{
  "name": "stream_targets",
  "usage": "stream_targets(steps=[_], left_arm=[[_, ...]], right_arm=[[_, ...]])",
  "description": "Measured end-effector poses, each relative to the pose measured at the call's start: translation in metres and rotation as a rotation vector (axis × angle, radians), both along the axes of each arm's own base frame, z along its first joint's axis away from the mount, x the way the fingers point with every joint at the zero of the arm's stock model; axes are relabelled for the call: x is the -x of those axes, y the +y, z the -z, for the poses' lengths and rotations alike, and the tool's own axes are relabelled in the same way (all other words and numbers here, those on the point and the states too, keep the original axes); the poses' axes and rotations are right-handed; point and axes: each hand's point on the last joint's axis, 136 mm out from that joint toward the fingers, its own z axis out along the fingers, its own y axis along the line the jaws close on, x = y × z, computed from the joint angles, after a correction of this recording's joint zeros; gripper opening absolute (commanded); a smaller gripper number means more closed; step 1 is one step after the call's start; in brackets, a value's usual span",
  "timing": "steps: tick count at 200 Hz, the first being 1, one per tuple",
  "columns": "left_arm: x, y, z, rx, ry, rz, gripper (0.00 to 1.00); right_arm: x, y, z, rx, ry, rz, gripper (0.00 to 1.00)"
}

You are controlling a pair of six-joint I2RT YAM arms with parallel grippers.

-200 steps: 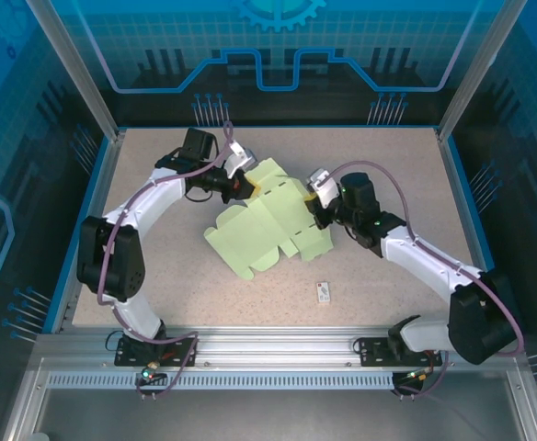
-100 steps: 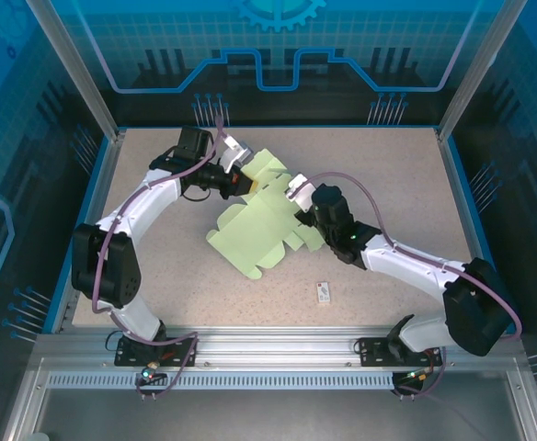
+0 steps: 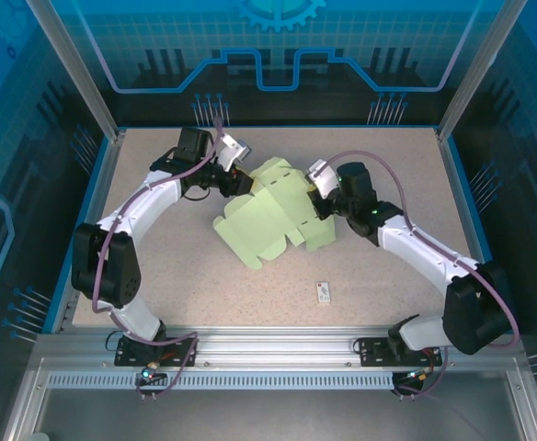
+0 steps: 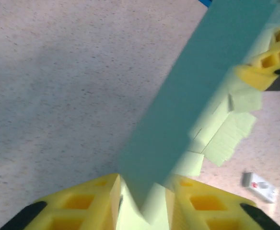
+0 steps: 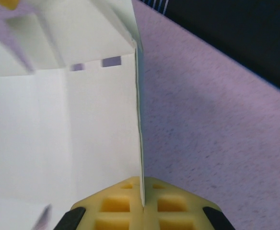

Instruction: Fold the paper box

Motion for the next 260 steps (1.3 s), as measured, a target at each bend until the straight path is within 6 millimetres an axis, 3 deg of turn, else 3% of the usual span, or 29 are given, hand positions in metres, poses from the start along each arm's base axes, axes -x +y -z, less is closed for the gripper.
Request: stream_targets(steps=[42, 64, 88, 113, 150, 197, 222, 260], left_arm=[[-0.009, 0.016, 0.005, -0.038, -0.009, -0.133, 0.5], [-0.007, 0.025, -0.003, -0.026, -0.011, -0.218, 0.52], [0.004, 0.033, -0.012, 0.033, -0.014, -0.301, 0.52], [0.026, 0.031, -0.006, 0.102, -0.009, -0.339, 0.54], [0.054, -0.012, 0.034, 0.146, 0.056, -0.264, 0.54], [0.064, -0.062, 0.103, 0.077, 0.181, -0.197, 0.49], [0.067, -0.077, 0.134, 0.025, 0.231, -0.18, 0.47], [0.065, -0.084, 0.152, 0.009, 0.244, -0.173, 0.42]], right_arm=[[0.005, 0.004, 0.02, -0.059, 0.211, -0.049, 0.0], [0.001, 0.003, 0.031, -0.064, 0.31, -0.034, 0.0], [-0.009, -0.002, 0.043, -0.057, 0.401, -0.002, 0.0], [-0.014, -0.003, 0.058, -0.044, 0.484, 0.018, 0.0], [-0.012, -0.003, 0.08, -0.025, 0.583, 0.036, 0.0], [-0.012, -0.003, 0.087, -0.017, 0.618, 0.046, 0.0], [-0.013, -0.003, 0.09, -0.015, 0.624, 0.047, 0.01], [-0.012, -0.003, 0.092, -0.011, 0.633, 0.048, 0.01]])
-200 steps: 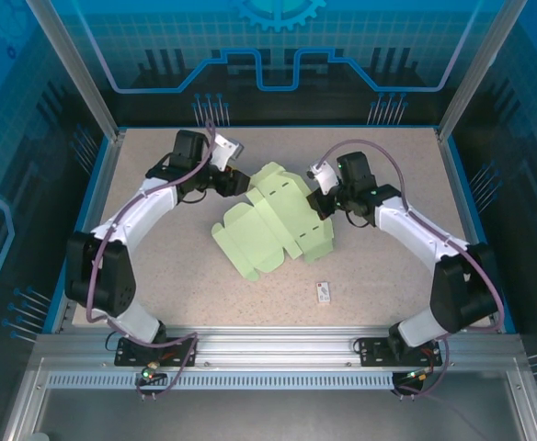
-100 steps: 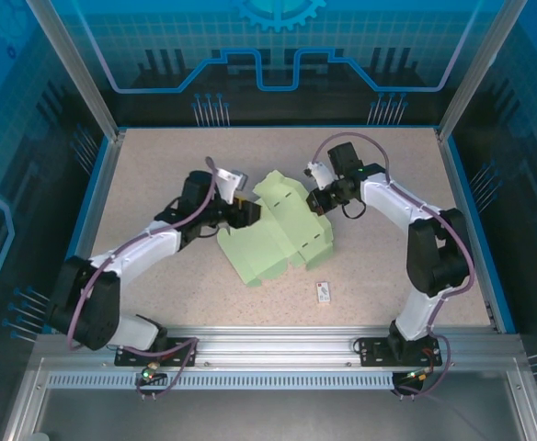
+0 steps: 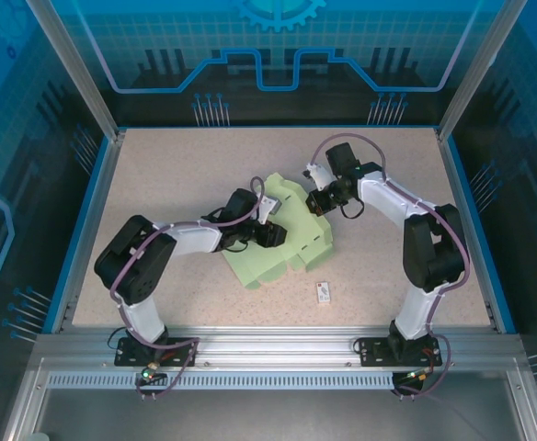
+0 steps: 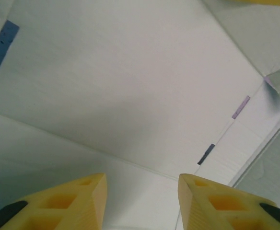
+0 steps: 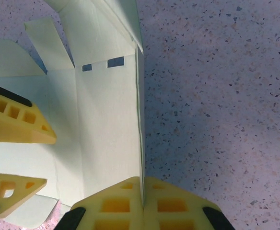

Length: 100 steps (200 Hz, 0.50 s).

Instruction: Fold the paper box

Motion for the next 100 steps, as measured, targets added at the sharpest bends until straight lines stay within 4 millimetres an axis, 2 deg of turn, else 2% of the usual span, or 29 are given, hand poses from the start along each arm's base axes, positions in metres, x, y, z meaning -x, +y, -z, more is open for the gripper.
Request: stream_targets(steps=[65, 100], left_arm=[[-0.006, 0.0, 0.006, -0.001, -0.021, -0.013, 0.43], [-0.005, 0.005, 0.019, -0.012, -0.032, -0.031, 0.43]], right_arm=[[-0.002, 0.001, 0.0, 0.006, 0.004, 0.001, 0.01], [-0.004, 0.001, 0.003, 0.024, 0.013, 0.005, 0.02]])
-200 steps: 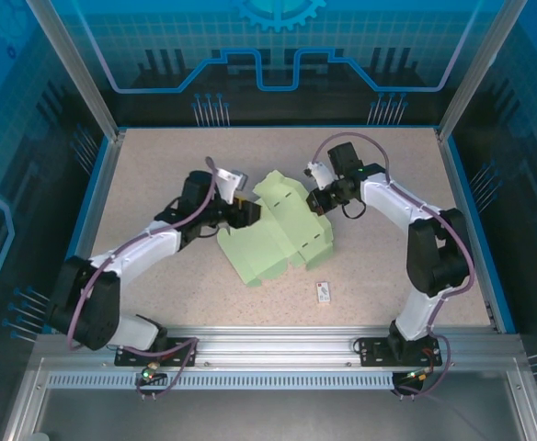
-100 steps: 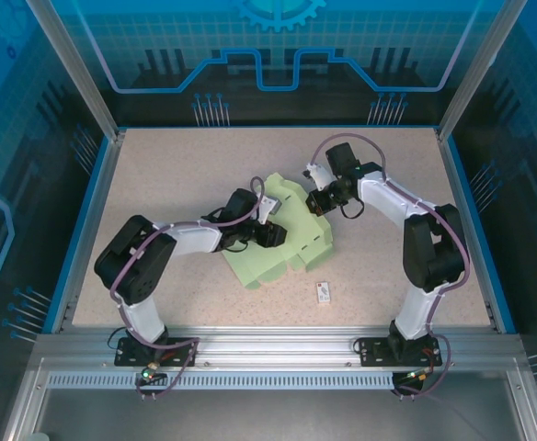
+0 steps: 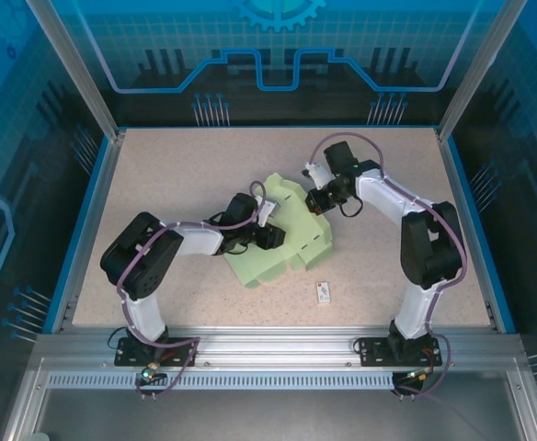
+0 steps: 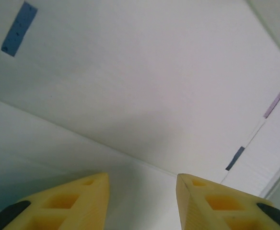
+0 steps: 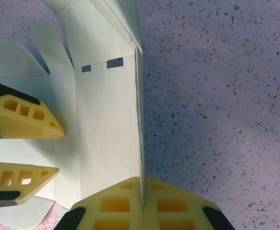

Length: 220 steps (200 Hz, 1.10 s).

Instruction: Fold the paper box

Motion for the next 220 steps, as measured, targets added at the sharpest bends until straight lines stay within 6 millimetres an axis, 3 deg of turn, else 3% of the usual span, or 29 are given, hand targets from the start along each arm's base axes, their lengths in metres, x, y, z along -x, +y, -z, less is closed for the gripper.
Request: stream_targets(steps=[65, 148, 220], left_arm=[[0.0, 0.004, 0.009, 0.048, -0.024, -0.051, 0.43], [-0.002, 0.007, 0.008, 0.122, -0.094, -0.099, 0.42], [-0.005, 0.007, 0.006, 0.147, -0.118, -0.116, 0.42]], right_arm=[[-0.004, 0.01, 0.015, 0.146, 0.006, 0.014, 0.02], [0.0, 0.024, 0.004, 0.173, -0.011, 0.039, 0.03], [0.015, 0.044, -0.019, 0.145, -0.039, 0.016, 0.04]])
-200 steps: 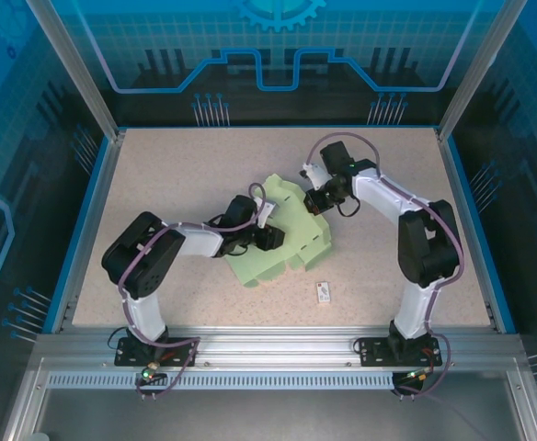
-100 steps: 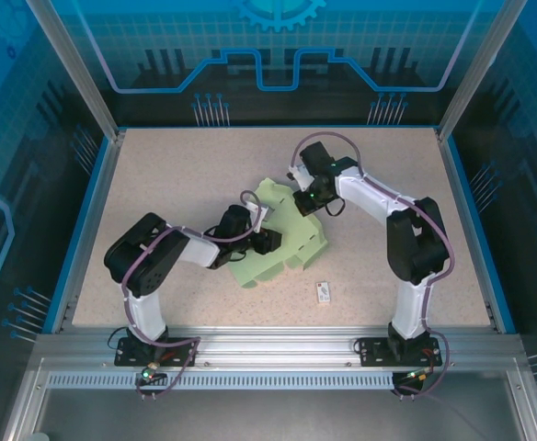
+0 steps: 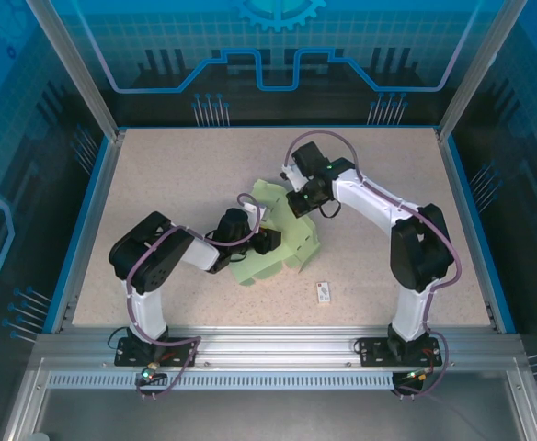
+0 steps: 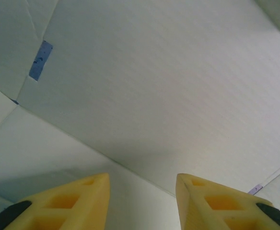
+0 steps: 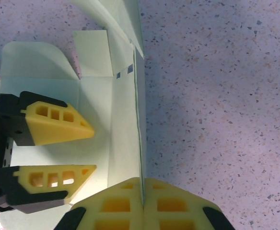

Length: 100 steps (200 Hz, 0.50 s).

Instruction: Fold the paper box

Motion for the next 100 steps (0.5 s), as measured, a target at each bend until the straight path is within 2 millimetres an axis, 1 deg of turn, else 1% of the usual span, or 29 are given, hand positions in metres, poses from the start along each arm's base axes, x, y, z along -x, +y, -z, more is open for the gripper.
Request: stream_targets(steps=[61, 100], left_arm=[[0.001, 0.001, 0.0, 0.001, -0.003, -0.001, 0.42], [0.001, 0.001, 0.0, 0.003, -0.005, -0.001, 0.43]], right_arm=[[0.005, 0.007, -0.005, -0.012, 0.005, 0.0, 0.04], [0.013, 0.022, -0.01, -0.024, 0.006, -0.024, 0.04]])
